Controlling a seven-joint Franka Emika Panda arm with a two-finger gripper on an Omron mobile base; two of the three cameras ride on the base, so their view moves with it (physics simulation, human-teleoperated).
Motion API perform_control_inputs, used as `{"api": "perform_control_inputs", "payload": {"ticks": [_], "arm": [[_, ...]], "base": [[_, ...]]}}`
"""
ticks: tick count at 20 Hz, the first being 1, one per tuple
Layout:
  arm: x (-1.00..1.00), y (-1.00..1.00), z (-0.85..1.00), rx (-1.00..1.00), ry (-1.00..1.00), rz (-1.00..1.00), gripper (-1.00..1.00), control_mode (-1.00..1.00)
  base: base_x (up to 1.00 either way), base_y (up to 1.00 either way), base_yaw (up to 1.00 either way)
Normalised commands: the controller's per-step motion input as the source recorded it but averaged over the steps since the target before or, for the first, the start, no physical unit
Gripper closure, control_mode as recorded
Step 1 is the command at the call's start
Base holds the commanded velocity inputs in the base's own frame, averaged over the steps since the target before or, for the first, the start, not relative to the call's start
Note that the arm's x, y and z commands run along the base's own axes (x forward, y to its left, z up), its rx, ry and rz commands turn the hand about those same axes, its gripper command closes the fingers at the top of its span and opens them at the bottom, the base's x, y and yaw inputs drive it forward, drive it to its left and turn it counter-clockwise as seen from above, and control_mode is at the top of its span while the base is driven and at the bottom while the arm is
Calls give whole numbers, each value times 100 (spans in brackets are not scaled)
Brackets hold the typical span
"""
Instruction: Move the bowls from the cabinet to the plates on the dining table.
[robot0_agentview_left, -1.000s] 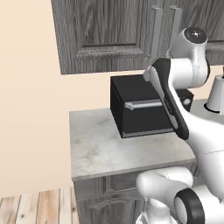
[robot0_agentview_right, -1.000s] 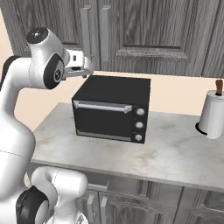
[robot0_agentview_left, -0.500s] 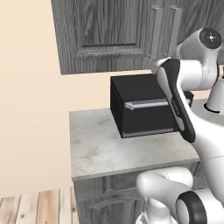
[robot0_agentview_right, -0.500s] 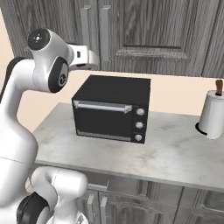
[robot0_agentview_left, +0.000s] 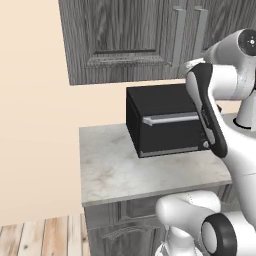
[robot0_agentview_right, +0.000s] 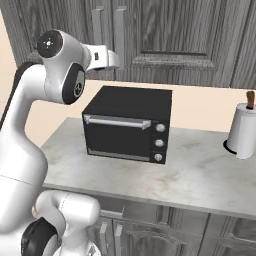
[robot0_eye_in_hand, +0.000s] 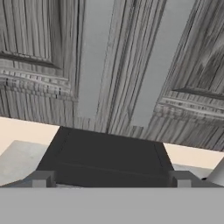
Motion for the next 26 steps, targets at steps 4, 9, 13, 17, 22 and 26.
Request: {"api": "perform_control_inputs", "payload": {"ticks": [4,9,13,17,22,26], "arm": [[7,-19,32,1,0,-4,-100,-100],[11,-12,22,1,0,-4,-100,-100],[11,-13,7,2,-7,-1,-100,-100],[9,-14,0,3,-10,0,-100,-100],[15,-7,0,4,-9,0,-100,-100],[20,-2,-1,3,-8,0,-100,-100]], "base": [[0,0,0],[0,0,0],[0,0,0],[0,0,0],[0,0,0],[0,0,0]]}}
